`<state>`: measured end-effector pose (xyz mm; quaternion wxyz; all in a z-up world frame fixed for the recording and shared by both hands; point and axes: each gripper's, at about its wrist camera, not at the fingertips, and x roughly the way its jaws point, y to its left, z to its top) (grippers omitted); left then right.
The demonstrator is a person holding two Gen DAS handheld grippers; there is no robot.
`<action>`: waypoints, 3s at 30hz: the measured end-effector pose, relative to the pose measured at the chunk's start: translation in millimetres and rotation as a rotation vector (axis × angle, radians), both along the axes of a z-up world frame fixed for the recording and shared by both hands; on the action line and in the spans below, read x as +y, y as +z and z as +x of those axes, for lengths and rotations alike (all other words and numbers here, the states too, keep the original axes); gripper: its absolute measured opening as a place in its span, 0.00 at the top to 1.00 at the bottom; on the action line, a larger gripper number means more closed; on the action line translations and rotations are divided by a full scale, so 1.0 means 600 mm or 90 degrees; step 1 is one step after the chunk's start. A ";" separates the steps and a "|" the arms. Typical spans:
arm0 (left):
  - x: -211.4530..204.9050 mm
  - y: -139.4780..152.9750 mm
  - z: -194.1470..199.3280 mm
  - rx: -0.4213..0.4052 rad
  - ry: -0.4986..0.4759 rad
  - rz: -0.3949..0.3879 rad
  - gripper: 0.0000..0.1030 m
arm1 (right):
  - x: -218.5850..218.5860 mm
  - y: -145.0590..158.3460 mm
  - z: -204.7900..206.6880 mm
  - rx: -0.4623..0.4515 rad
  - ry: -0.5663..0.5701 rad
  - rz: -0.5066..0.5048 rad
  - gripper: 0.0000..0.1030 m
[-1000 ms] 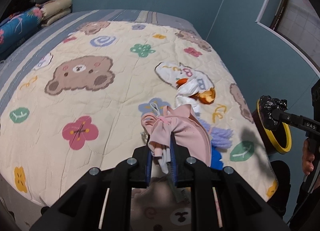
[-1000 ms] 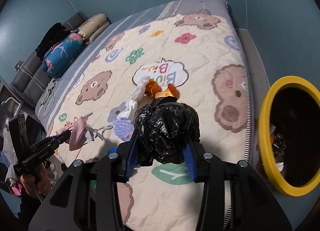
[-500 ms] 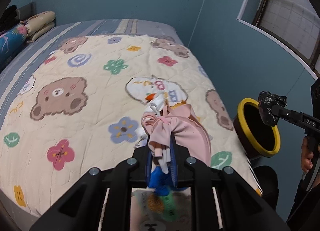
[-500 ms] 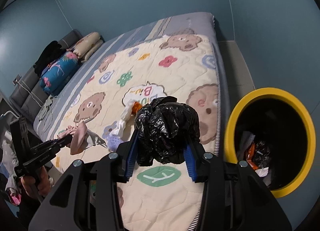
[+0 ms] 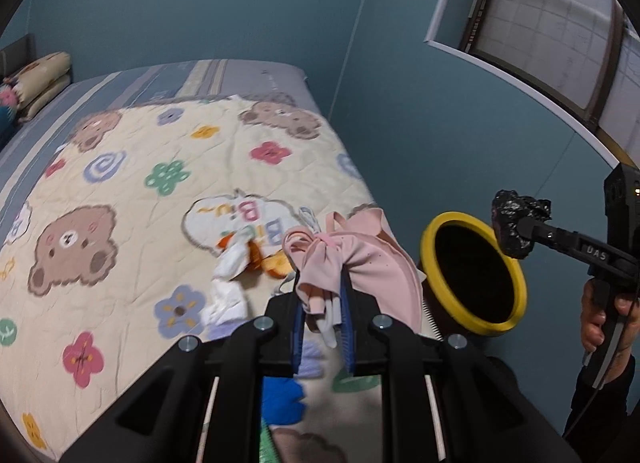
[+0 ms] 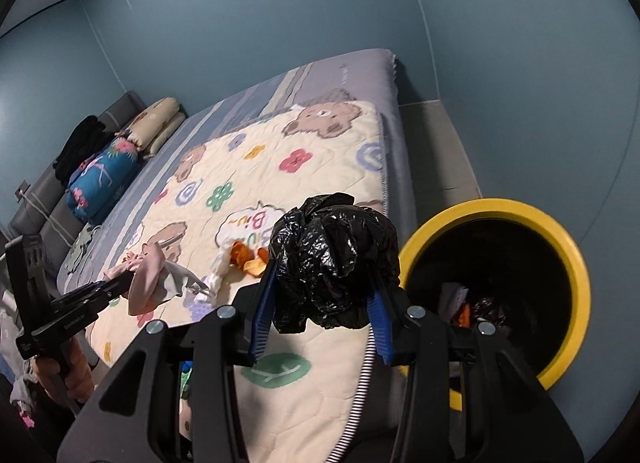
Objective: Collect trash
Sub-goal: 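Carry pink cloth and black bag over the bin and open both tools, then move both open tools back over the trash on the bed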
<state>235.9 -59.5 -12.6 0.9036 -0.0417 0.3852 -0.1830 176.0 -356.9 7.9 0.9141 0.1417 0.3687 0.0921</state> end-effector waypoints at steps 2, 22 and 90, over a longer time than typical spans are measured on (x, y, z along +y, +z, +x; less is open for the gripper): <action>-0.019 0.006 0.005 -0.004 -0.013 -0.002 0.86 | -0.017 0.003 -0.001 -0.002 -0.011 0.001 0.61; -0.254 -0.016 0.054 0.008 -0.160 -0.025 0.86 | -0.173 -0.012 0.017 0.002 -0.130 -0.003 0.61; -0.023 -0.086 0.004 0.037 -0.005 0.027 0.13 | -0.029 -0.071 0.049 0.063 -0.028 0.024 0.19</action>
